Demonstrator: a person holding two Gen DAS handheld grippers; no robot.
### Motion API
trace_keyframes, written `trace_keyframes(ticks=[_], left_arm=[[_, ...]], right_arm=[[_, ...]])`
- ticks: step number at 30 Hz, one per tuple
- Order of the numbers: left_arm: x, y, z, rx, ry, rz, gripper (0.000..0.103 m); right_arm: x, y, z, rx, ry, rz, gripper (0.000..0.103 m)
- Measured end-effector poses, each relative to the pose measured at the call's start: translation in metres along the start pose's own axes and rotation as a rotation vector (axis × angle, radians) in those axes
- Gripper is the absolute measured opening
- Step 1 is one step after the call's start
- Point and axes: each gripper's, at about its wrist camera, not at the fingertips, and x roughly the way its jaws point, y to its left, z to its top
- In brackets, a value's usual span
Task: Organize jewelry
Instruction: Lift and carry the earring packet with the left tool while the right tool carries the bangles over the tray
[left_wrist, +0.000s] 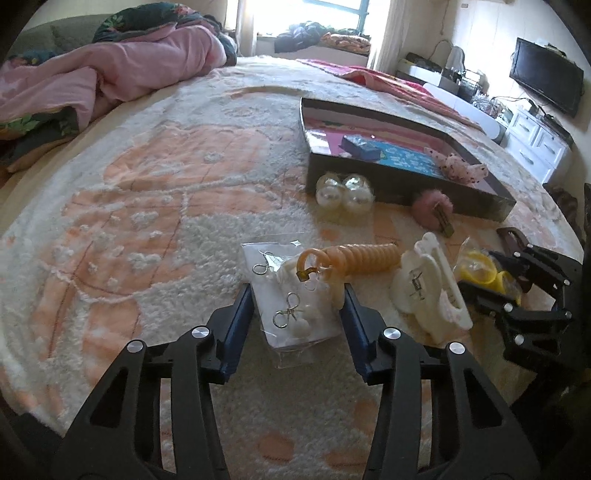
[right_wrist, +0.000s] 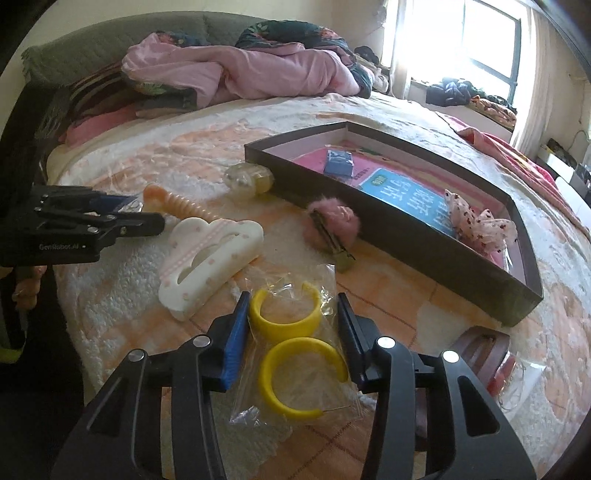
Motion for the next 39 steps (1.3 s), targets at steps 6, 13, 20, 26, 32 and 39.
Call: trace_keyframes(ticks=[6,13,20,26,32,39], left_arm=[[-0.001,-0.001,-0.004,0.026,0.028,0.000,0.050],[-0.005,-0.001,-0.011,0.068,0.040,0.020,0.039],[-0.011,0.005,-0.008,0.051,0.016,0.025,0.032],[-0.031,0.013,0.001,0.038,-0.045,0.057,0.032],[-0.037,0.011,0.018,0.038,-0.087,0.057,0.032],[-0.030,-0.012,0.042,0.067,-0.120,0.014,0.032]], right_arm=[[-0.006,-0.006,-0.003,0.025,-0.006,0.002,0.043],[-0.011,-0.013,-0.003,0.062,-0.014,0.004,0.043],[-0.016,-0.016,-0.001,0.075,-0.032,0.004,0.043],[-0.025,-0.017,0.004,0.084,-0.063,0.008,0.043],[-0.035,-0.023,0.012,0.099,-0.103,-0.002,0.043],[-0.040,-0.038,0.020,0.128,-0.125,-0.024,0.043]])
